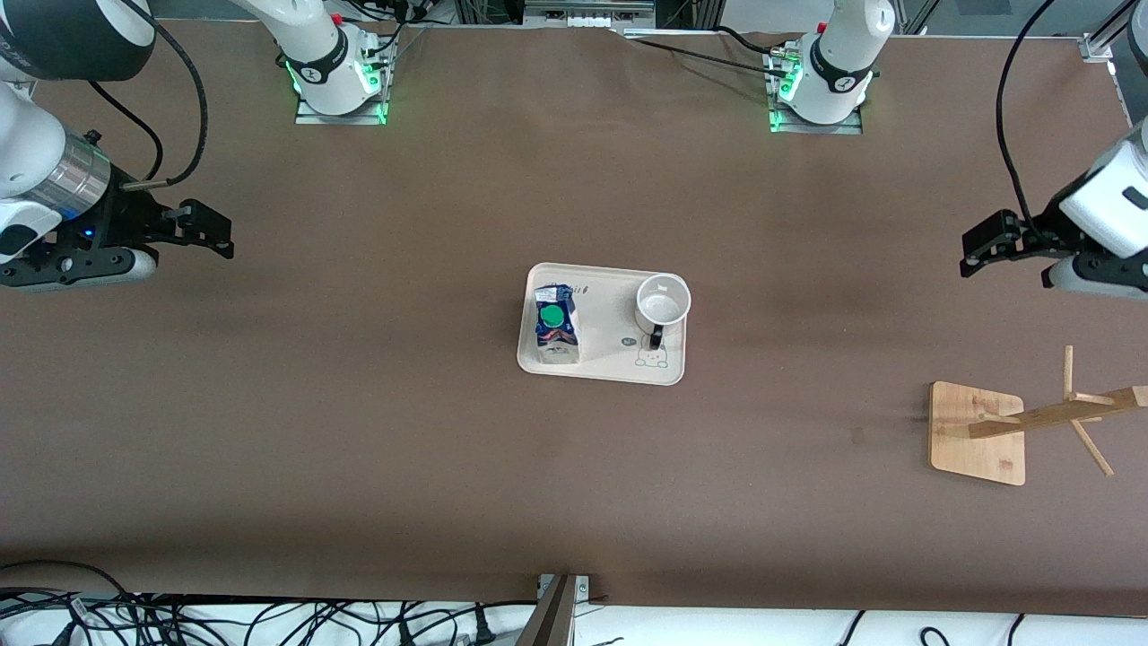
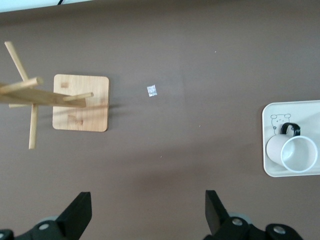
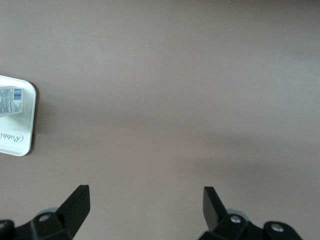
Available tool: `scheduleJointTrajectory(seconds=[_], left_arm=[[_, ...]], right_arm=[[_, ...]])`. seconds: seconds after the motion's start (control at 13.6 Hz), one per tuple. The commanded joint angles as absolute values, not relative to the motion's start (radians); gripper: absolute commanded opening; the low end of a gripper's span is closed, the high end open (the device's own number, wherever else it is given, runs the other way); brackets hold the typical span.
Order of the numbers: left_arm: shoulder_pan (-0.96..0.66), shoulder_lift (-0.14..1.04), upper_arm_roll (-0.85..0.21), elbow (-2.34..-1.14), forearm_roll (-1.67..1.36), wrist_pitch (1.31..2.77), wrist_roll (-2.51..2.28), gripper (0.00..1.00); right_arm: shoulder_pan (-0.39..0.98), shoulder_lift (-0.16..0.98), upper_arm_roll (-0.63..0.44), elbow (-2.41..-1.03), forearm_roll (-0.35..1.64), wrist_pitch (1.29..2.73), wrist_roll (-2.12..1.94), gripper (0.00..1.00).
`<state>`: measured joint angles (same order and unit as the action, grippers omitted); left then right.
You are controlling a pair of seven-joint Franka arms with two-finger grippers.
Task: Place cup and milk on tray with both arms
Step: 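Open the left gripper and withdraw it from the mug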
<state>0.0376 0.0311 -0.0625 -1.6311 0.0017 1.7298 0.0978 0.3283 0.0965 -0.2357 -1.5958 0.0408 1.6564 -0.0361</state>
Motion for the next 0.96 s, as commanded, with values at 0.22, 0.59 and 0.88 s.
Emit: scheduleJointTrajectory(seconds=[0.22,0.59,0.88], left_arm=[[-0.015,-0.031,-0.018,-1.706,0.072,1.721,0.156,1.0],[-0.012,-0.029,-0.02,-1.689,0.06,1.706,0.137,1.0],[-0.015,-0.018,-0.02,-1.667,0.058,1.678,0.114,1.0]], right_arm=[[0.348,0.095,-0.219,-1.583,0.037,1.64,-0.031,1.0],[0.348,0.094,-0.213,-1.58,0.038,1.641,-0.034,1.0],[0.341,0.097,-0.216,-1.575,0.037,1.646,-0.041,1.0]])
